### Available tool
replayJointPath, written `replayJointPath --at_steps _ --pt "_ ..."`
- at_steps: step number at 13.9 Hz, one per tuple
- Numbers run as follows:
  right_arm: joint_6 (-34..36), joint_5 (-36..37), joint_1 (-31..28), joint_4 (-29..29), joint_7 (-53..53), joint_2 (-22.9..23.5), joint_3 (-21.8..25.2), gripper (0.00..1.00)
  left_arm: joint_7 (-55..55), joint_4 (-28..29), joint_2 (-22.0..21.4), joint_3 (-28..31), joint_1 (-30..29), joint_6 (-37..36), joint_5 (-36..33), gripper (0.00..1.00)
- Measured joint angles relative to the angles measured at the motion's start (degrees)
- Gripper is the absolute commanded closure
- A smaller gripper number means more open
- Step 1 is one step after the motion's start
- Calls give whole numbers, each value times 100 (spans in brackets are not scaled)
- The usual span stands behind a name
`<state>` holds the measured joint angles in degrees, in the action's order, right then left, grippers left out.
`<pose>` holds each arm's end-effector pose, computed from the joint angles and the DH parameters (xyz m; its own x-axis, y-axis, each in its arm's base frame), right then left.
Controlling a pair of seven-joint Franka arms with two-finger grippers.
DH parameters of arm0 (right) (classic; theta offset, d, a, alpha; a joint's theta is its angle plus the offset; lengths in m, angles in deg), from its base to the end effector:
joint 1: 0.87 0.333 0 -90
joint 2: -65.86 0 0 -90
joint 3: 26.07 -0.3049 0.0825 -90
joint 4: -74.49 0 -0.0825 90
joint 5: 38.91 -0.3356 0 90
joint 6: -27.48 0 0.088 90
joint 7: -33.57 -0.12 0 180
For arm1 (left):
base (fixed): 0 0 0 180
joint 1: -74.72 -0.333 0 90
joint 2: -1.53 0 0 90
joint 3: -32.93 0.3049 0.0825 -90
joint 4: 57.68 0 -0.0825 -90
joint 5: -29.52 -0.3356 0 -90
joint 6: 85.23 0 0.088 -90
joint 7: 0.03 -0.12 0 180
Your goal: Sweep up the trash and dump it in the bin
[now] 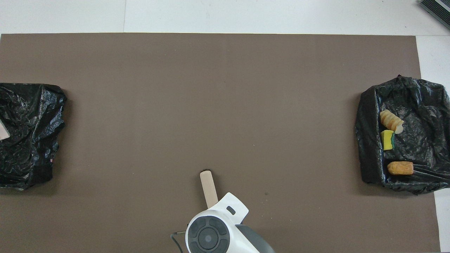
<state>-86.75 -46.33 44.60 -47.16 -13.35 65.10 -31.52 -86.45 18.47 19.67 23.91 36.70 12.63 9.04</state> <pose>0.2968 0.3807 0.4086 0.9869 0.0085 -0.1613 0.0106 -0.9999 0.0120 0.5070 0.3411 0.5468 0.5013 -0.8121 -0.2985 -0.8609 -0.5027 -0.0784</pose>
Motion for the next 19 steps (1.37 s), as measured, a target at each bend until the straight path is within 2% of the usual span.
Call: replayJointPath --at_steps 5,7,11,15,19 --pt "760 240 -1000 721 979 -139 19 0 -184 -33 72 -114 401 240 -1358 100" --pt "998 324 -1432 1023 1571 -139 28 0 -184 -33 73 -118 613 239 -1662 100" --pt "1616 438 -2713 1813 3429 -137 42 0 -300 -33 78 -127 889 265 -2418 100" --pt "1774 812 -3899 2309 5105 -70 72 0 -570 -33 85 -127 985 417 -2849 100" --pt "1774 949 -4567 2782 5426 194 70 0 -707 -43 87 -133 1326 429 -3494 100"
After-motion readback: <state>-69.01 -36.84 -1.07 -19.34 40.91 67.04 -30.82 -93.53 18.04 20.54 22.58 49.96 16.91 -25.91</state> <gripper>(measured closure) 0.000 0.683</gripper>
